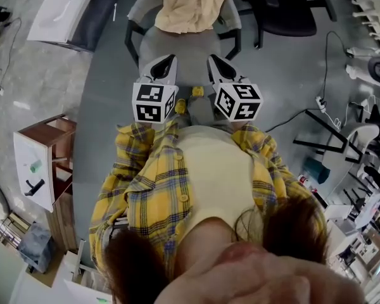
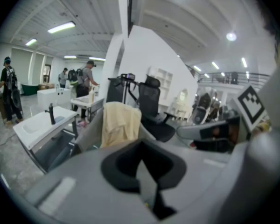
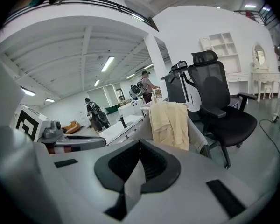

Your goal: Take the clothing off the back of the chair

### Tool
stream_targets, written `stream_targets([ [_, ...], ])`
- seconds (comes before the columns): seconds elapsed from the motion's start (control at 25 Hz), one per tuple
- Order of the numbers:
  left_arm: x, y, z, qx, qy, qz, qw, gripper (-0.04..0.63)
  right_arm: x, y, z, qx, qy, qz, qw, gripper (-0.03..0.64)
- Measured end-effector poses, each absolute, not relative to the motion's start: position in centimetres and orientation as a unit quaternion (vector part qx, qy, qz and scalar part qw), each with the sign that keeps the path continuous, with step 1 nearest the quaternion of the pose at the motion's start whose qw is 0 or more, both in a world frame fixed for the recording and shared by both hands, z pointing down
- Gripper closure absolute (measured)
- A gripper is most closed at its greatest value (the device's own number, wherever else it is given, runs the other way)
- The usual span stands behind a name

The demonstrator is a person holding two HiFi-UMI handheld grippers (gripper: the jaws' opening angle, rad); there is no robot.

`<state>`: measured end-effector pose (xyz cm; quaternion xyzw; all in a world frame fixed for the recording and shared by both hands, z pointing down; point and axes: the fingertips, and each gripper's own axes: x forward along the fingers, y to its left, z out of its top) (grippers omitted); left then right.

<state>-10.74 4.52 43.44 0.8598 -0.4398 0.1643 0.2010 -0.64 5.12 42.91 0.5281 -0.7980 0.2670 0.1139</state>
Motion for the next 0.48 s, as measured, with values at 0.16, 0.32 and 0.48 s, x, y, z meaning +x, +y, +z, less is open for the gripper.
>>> stream_targets([
  [0.16, -10.7, 2.7, 43.7, 0.857, -0.445, 0.167, 0.199, 0.591, -0.6, 3.2, 43.3, 0.524, -0.799, 0.272, 0.113, 0.601],
  [0.32, -10.8, 0.1, 44.0, 0.854, -0.451, 0.167, 0.199, 0.591, -0.6, 0.8, 43.7, 0.518, -0.801, 0.278, 0.112, 0.601],
  [0.48, -9.9, -2.8, 44.6, 0.853, -0.451, 0.17, 0.201, 0.591, 0.2, -1.8, 44.4, 0.514, -0.801, 0.285, 0.115, 0.601],
])
